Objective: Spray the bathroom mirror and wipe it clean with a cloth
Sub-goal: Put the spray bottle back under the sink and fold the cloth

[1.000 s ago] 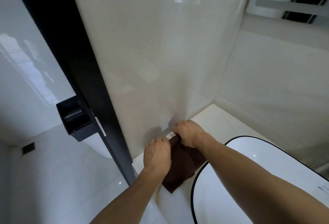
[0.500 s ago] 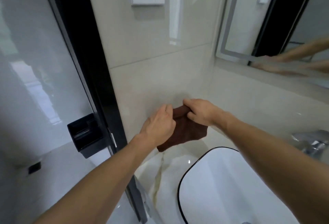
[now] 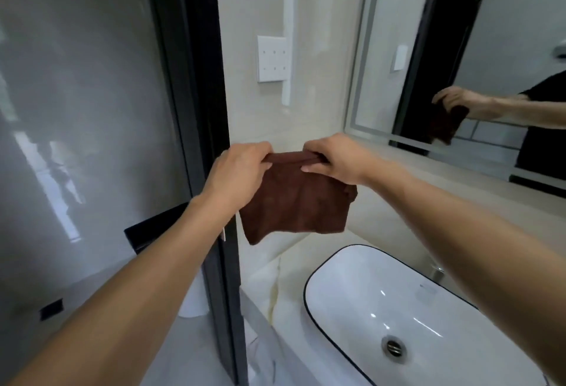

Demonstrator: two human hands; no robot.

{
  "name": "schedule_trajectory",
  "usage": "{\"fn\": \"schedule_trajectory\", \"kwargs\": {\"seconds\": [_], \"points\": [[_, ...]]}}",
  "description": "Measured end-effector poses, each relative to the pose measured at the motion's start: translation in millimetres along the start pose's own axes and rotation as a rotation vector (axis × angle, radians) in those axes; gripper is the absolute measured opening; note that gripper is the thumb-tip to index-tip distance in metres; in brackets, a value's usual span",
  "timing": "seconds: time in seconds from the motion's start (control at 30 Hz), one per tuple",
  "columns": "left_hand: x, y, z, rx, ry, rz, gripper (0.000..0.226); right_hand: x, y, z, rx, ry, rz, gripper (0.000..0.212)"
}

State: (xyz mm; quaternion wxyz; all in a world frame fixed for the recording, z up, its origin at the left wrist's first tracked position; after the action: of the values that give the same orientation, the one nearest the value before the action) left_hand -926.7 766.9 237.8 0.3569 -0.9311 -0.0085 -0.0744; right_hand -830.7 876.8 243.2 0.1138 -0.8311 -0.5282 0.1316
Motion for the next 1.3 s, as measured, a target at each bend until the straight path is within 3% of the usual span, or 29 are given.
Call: {"fn": "schedule_trajectory", "kwargs": {"seconds": [0.27, 0.57, 0.8, 1.07, 1.3], "points": [[-5, 85, -76, -0.040, -0.072, -0.157, 0.011, -106, 41, 8, -0.040, -0.034, 0.015, 0.021], [-4, 170, -77, -0.130, -0.114, -0.283, 0.013, -156, 85, 58, -0.089, -0.031, 0.009, 0.016], [0, 229, -48, -0.225, -0.233, -0.348, 0.015, -166, 120, 114, -0.132, -0.039, 0.058, 0.019], [-15, 327, 14, -0.285, -0.126, -0.485, 0.020, -180, 180, 218, -0.222, -0.087, 0.120, 0.018], [-33, 399, 97, -0.258, -0.158, -0.439, 0.017, -171, 221, 317, -0.214, -0.048, 0.164, 0.013]]}}
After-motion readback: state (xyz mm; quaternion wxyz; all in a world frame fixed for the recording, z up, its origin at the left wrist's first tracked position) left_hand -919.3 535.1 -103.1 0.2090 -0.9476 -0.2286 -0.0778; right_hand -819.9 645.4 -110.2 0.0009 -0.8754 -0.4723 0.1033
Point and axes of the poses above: each hand's wrist, its own y-axis away from the middle knuckle, its own z-axis out of the palm, x = y × z, the point moved 10 cm from there along -y, towards the middle knuckle, and after that the axes turned 11 degrees about z, right-handed, at the moved point
